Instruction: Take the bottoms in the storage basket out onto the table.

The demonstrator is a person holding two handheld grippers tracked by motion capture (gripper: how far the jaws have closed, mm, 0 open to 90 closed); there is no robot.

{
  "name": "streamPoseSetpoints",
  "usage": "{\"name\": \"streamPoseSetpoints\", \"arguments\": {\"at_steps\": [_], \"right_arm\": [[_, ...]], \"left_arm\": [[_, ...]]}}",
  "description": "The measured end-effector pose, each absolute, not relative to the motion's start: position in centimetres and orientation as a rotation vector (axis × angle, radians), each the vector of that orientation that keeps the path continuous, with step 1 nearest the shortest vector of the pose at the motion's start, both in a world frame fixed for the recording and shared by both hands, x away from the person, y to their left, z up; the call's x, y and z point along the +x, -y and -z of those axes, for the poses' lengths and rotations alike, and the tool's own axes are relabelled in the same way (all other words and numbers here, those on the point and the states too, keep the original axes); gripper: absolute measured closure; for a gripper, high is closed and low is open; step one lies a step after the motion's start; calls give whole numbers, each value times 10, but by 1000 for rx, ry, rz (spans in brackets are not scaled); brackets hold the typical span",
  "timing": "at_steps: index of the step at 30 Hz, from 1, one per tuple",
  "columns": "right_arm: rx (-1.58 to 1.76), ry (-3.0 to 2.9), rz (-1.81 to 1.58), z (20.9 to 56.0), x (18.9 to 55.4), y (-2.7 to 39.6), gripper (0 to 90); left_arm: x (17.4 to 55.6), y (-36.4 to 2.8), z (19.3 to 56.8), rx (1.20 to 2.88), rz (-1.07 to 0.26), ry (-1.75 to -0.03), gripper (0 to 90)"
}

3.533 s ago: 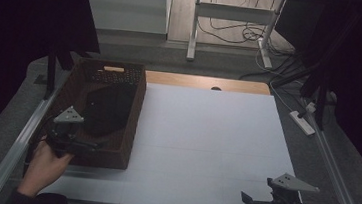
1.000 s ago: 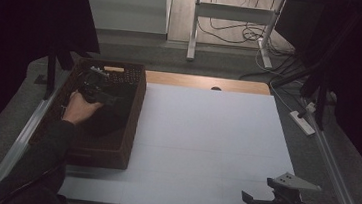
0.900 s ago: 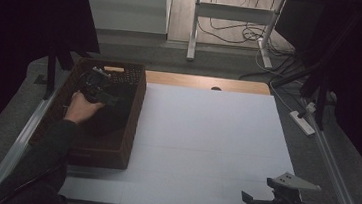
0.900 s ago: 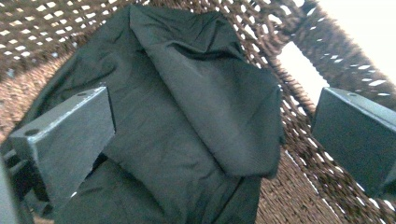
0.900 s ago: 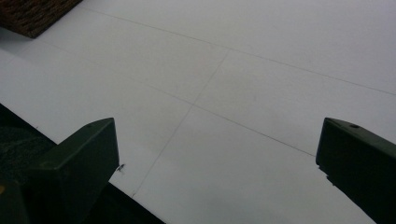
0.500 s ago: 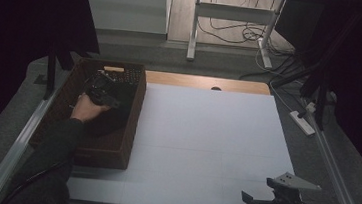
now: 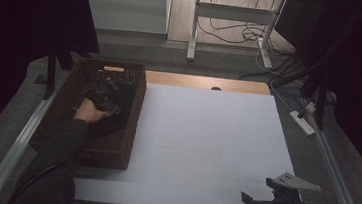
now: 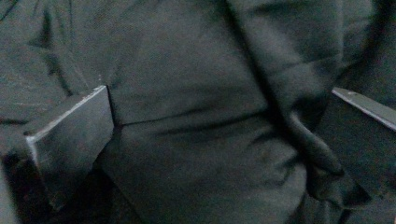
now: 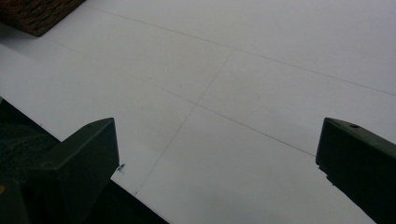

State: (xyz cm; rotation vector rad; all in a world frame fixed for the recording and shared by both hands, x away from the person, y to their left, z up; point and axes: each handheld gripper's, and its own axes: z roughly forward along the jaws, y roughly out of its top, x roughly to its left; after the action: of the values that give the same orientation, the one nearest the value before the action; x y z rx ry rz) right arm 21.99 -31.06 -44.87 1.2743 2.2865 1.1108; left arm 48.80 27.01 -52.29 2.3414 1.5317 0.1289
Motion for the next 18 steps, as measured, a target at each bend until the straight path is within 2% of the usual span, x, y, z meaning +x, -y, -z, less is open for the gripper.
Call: {"name": "streamPoseSetpoints", "arguments": {"at_steps": [3,5,7,8,9,12,14,15,18], "right_arm": [[1272,-2288,-1108,449,220,310,0],[1269,-2289,-1107,449,220,310,0],[1266,-2291,-1105,449,220,310,0],[1263,-2292,-1104,449,220,310,0],[1263,-2292,-1104,449,220,310,0],[1266,-2295,-1103,449,220,310,0],[1263,-2298,-1102,449,220,309,0],[1261,-2298,-1102,449,220,309,0],[1262,-2297,-1102,449,220,310,0]], "left_arm": [[489,-266,522,2363,-131,-1551,0],[488,-265,520,2367,-125,-1566,35],[487,-266,516,2351,-88,-1553,215],[485,-265,513,2354,-76,-1528,336],[484,-265,513,2349,-59,-1521,336],[484,-267,511,2339,-48,-1545,416],[484,-268,508,2346,-59,-1527,531],[483,-267,508,2345,-55,-1514,663],[482,-261,506,2385,-78,-1496,716]]}}
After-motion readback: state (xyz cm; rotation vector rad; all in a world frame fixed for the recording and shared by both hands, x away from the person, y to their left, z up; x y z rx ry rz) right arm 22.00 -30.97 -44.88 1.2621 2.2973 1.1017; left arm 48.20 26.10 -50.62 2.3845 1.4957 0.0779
